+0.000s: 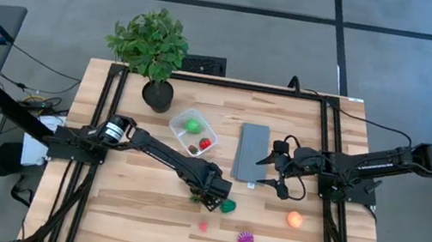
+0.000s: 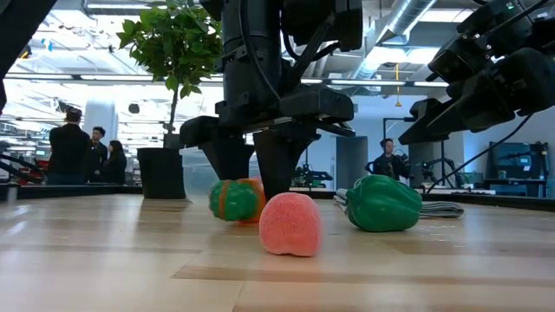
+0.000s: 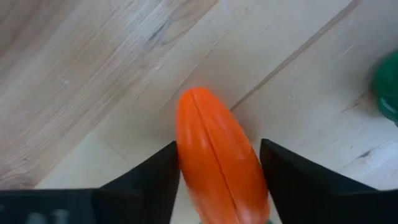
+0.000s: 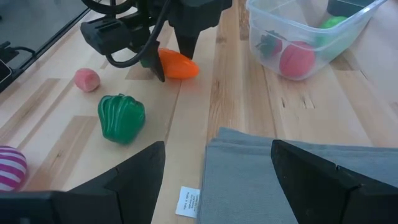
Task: Pick and placing Produce into tupperware
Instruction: Put the orange carrot into the transparent bin
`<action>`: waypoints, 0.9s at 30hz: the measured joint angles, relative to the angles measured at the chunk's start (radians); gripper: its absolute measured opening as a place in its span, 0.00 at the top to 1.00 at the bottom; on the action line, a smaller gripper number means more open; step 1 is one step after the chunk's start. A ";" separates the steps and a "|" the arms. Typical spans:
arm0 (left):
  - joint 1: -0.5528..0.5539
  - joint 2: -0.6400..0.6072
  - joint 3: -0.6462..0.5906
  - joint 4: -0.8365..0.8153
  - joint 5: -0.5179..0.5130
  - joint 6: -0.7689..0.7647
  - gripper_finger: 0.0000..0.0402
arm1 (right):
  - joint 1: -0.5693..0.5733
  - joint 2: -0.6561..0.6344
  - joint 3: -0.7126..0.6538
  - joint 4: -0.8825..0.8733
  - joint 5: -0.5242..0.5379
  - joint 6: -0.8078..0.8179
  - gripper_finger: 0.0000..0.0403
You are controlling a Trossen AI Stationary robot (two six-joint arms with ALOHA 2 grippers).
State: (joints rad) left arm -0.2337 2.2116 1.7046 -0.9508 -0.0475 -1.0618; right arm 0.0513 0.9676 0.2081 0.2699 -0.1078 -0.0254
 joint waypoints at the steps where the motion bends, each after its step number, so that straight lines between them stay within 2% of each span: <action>1: 0.000 0.000 0.000 0.000 0.000 0.000 0.52 | 0.000 0.000 0.000 0.000 0.000 0.000 0.21; 7: -0.001 -0.001 0.000 -0.001 -0.009 0.000 0.60 | 0.000 0.000 0.000 0.000 0.000 0.000 0.21; 18: -0.009 -0.001 0.009 -0.024 -0.010 0.005 0.57 | 0.000 0.000 0.000 0.000 0.000 0.000 0.21; 27: -0.044 -0.001 0.139 -0.154 -0.106 0.031 0.58 | 0.000 0.000 0.000 0.000 0.000 0.000 0.21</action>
State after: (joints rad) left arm -0.2774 2.2105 1.8433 -1.1046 -0.1538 -1.0308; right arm 0.0513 0.9676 0.2077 0.2703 -0.1074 -0.0254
